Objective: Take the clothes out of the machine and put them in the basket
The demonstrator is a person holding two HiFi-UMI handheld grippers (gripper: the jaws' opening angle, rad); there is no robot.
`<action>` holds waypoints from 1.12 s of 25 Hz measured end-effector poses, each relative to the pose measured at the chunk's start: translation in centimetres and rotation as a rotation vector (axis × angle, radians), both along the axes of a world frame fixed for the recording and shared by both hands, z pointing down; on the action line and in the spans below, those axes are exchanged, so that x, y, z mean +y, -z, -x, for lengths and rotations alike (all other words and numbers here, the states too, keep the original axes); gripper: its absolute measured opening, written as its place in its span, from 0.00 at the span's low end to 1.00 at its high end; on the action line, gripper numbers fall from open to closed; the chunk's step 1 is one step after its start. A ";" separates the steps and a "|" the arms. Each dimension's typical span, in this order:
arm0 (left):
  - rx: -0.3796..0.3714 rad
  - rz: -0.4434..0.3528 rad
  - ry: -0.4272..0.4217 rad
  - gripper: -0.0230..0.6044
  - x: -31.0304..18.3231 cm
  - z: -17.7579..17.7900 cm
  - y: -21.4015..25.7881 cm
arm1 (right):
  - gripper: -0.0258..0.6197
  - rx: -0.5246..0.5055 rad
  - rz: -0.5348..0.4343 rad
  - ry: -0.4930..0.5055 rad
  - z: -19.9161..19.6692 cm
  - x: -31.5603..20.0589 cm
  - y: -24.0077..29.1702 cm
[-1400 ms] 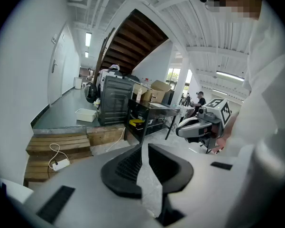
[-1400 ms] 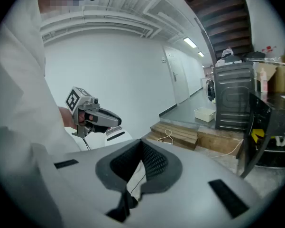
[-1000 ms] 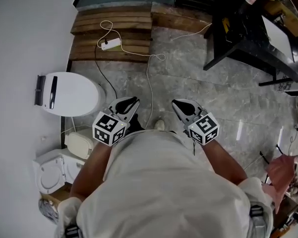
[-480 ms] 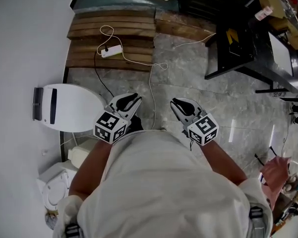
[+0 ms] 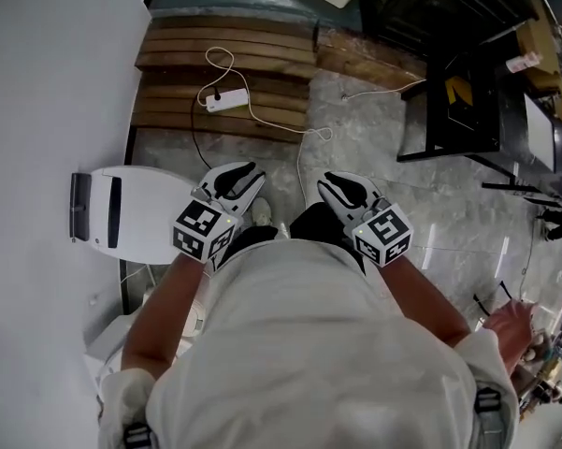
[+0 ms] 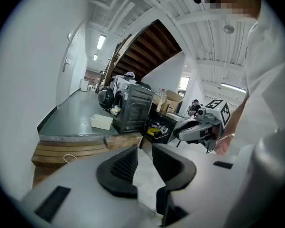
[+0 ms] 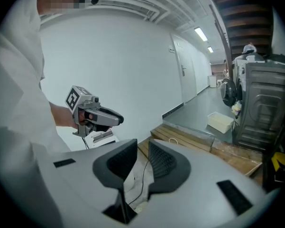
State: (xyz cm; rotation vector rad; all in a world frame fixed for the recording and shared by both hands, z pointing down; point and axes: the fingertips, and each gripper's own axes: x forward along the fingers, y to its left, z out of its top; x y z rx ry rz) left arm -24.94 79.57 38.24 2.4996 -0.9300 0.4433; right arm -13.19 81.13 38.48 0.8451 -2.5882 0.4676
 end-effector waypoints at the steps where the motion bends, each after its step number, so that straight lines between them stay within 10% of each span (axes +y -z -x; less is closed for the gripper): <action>1: 0.006 0.002 0.013 0.19 -0.7 0.9 -0.1 | 0.13 0.005 0.002 0.008 0.8 -0.6 0.0; 14: -0.001 0.007 0.078 0.19 -13.8 4.5 -1.1 | 0.13 0.018 0.041 0.043 3.8 -13.7 -1.4; 28: -0.052 0.020 0.047 0.19 -40.7 1.3 -0.2 | 0.13 -0.041 0.106 0.043 2.5 -38.4 -2.7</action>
